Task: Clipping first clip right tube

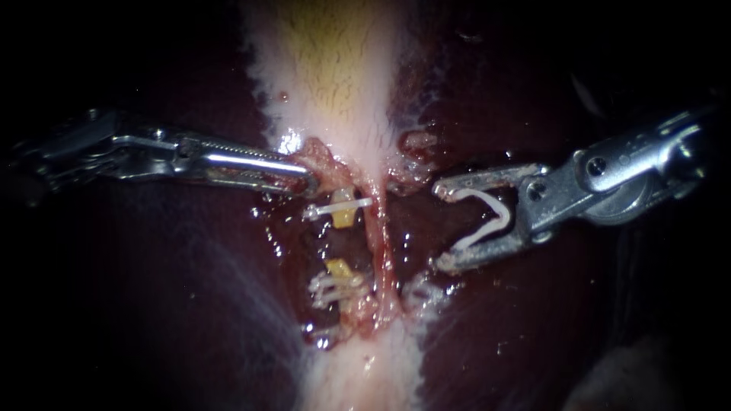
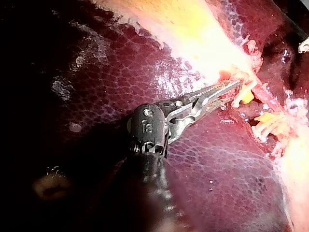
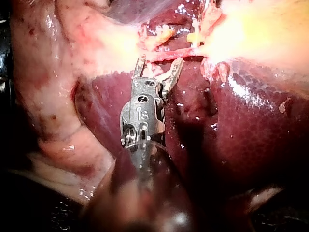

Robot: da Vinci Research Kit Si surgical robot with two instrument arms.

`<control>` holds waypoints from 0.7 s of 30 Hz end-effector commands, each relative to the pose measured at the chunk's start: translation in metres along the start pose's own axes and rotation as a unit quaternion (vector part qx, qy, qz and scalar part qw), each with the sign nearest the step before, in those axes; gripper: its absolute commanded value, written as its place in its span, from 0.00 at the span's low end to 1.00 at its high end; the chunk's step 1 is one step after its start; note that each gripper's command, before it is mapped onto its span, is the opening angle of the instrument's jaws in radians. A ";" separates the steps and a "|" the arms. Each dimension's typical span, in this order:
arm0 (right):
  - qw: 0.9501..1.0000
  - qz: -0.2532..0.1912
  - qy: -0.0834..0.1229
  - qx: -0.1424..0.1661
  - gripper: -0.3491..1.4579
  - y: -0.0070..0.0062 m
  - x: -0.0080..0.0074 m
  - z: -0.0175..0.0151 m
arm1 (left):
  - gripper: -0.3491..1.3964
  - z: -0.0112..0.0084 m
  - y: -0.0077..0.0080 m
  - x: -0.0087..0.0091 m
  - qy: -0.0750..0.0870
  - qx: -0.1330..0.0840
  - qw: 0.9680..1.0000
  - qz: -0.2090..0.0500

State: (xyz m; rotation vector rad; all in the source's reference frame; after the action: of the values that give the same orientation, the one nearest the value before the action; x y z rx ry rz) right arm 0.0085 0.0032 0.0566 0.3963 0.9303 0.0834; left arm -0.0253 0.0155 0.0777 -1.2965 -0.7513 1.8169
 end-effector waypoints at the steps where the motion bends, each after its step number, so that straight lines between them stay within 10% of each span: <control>1: 1.000 0.000 0.000 0.000 0.46 0.0000 0.0000 0.0001 | 0.00 0.0000 0.0000 0.0000 0.000 0.000 1.000 0.000; 21: 1.000 0.000 0.000 -0.001 0.46 -0.0001 -0.0001 0.0002 | 0.00 -0.0089 0.0056 0.0056 0.036 -0.004 0.999 -0.004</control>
State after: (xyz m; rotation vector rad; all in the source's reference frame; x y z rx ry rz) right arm 0.0086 0.0030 0.0568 0.3948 0.9299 0.0823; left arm -0.0192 0.0174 0.0673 -1.3563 -0.7222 1.7483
